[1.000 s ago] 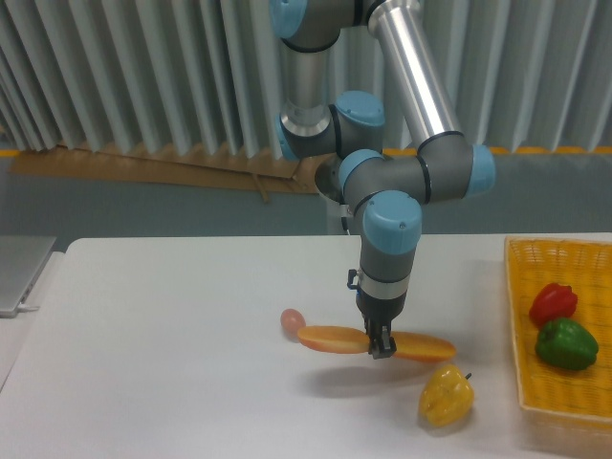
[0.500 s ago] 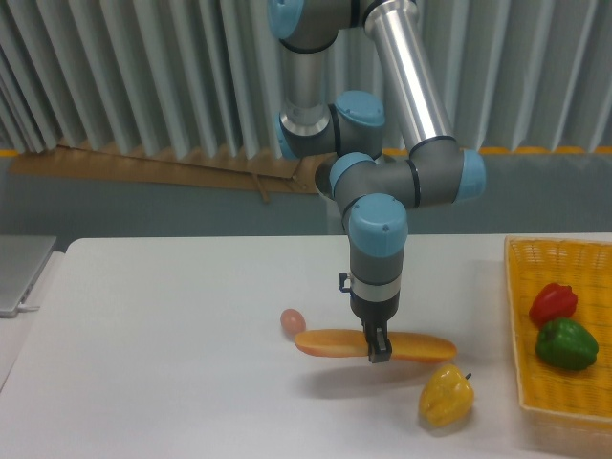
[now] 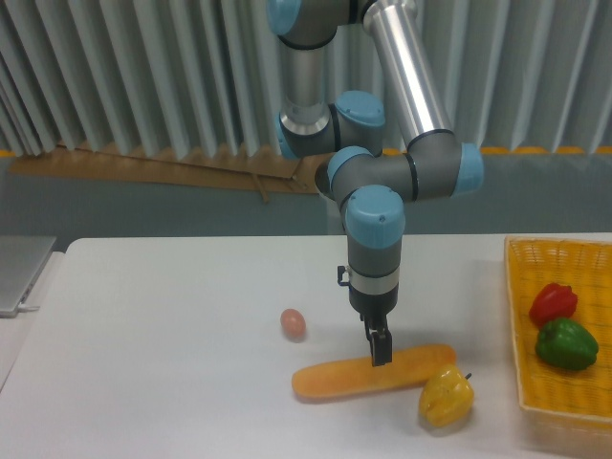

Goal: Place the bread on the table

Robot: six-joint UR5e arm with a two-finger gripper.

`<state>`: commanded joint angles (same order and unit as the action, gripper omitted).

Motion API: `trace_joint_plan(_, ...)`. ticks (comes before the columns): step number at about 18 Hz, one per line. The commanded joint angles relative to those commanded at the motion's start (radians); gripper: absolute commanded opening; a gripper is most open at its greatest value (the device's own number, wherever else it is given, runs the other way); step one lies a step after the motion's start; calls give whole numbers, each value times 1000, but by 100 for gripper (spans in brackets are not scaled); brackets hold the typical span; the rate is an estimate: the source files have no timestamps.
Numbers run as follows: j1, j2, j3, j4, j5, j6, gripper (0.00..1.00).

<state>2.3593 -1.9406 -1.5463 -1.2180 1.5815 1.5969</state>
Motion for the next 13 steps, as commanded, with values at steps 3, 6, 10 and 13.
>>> trace_joint_plan(3, 14, 55, -11, -11, -2, 14, 100)
trace_joint_plan(6, 26, 89, -22, -37, -2, 17, 100)
trace_joint_plan(10, 72, 144, -11, -148, -5, 119, 100)
trace_joint_plan(13, 149, 198, -5, -254, -15, 332, 100)
